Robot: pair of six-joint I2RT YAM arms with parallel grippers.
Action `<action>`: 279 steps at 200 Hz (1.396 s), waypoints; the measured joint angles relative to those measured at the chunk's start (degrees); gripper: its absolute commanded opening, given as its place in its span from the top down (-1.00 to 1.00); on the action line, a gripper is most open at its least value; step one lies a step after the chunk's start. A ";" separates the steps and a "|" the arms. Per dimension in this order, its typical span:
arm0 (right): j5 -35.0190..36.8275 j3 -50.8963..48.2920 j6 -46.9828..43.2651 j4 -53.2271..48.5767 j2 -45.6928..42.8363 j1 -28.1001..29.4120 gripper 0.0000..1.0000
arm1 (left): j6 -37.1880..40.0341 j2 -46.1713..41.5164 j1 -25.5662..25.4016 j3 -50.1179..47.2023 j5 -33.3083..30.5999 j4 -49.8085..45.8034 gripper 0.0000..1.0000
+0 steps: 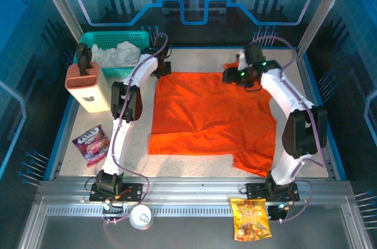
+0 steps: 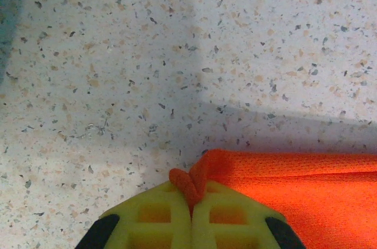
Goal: Fold and stack the t-shirts
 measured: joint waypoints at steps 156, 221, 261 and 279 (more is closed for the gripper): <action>17.25 48.00 -18.75 -17.31 45.97 -11.37 -0.07 | -0.04 -0.24 0.28 -0.28 1.03 0.44 1.00; 13.77 42.62 -17.55 -16.63 44.26 -13.55 1.00 | 0.04 -1.44 0.26 -2.86 1.64 1.64 1.00; 10.25 29.07 -15.54 -13.40 35.23 -13.49 1.00 | 0.04 -3.13 0.26 -5.27 1.66 2.45 1.00; 8.57 21.42 -13.86 -11.02 28.17 -13.18 1.00 | 0.04 -3.69 0.26 -5.66 1.68 2.78 1.00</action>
